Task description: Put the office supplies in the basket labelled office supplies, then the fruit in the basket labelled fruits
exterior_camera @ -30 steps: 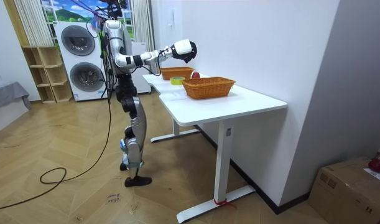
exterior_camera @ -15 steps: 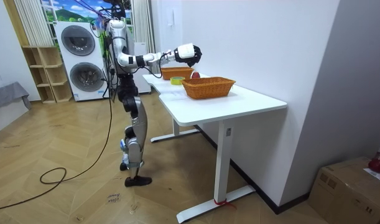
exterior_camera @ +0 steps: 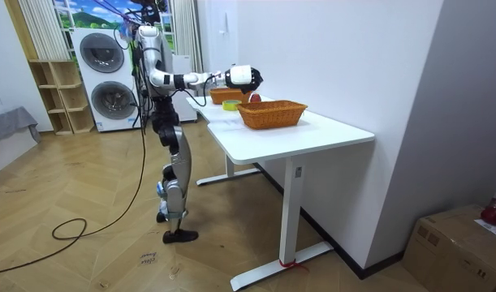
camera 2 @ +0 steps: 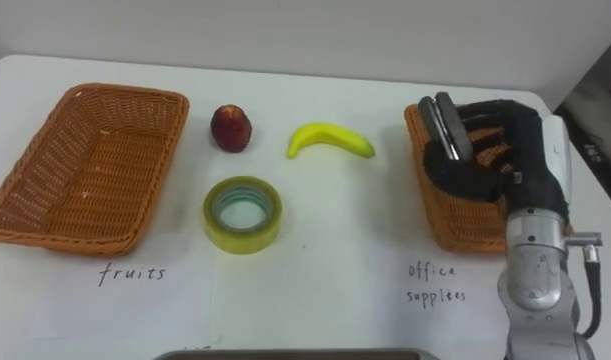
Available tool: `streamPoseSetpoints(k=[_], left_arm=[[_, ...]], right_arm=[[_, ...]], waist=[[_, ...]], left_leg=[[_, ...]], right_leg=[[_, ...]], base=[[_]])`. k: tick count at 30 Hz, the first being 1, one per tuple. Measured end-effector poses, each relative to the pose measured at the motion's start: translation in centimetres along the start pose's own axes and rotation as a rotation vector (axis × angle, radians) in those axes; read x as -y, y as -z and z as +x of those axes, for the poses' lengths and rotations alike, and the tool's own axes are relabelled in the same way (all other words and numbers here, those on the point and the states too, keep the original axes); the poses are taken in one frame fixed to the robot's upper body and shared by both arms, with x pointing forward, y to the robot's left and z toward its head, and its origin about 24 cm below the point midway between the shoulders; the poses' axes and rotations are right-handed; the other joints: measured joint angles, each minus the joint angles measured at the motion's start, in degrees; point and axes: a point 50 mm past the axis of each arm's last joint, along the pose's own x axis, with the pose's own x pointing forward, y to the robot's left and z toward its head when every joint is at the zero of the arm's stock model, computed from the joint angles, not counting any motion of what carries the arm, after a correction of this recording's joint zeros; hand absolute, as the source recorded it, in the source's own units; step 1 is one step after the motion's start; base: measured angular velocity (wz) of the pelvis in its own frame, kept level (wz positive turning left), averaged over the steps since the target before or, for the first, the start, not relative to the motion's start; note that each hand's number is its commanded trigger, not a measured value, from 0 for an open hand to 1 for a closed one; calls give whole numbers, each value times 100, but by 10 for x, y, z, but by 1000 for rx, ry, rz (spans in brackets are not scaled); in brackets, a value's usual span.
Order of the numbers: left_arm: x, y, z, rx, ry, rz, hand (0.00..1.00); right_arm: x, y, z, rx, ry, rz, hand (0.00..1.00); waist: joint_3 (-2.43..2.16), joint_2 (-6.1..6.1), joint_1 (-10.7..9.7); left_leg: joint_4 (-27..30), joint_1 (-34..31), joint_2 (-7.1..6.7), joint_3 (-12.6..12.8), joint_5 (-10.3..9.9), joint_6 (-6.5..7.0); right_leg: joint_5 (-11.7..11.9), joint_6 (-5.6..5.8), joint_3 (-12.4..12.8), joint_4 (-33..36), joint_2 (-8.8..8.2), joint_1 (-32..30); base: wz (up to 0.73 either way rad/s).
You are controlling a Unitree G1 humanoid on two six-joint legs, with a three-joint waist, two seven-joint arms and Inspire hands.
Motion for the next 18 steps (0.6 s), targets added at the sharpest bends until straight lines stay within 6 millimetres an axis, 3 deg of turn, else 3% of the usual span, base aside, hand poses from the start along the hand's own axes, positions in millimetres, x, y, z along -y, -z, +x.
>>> streamPoseSetpoints(k=[5, 11, 14, 18], left_arm=[[3, 6, -1, -13, 4, -4, 0], [3, 6, -2, -13, -3, -9, 0], [3, 4, -1, -8, -4, -10, 0], [4, -2, -1, 17, -1, -10, 0]], right_arm=[[1, 10, -7, -37, -10, -22, 100], [6, 21, -7, -76, -15, -48, 100], [6, 21, -7, -76, -15, -50, 100], [7, 23, -7, -80, -16, -56, 100]], waist=[[-29, 82, -17], [-22, 68, -3], [0, 74, -3], [67, 100, -3]], left_leg=[[5, 5, -4, -1, 0, 0], [11, 12, -9, -1, 2, 1], [18, 9, -8, 1, 2, 1], [4, 8, -11, -5, 1, 1]], right_leg=[[0, 0, 12, 1, 0, 0], [0, 0, 15, -2, -7, 6], [0, 0, 14, -5, -9, 2], [0, 0, 12, -5, -11, -1]], base=[[0], [0], [0], [0]])
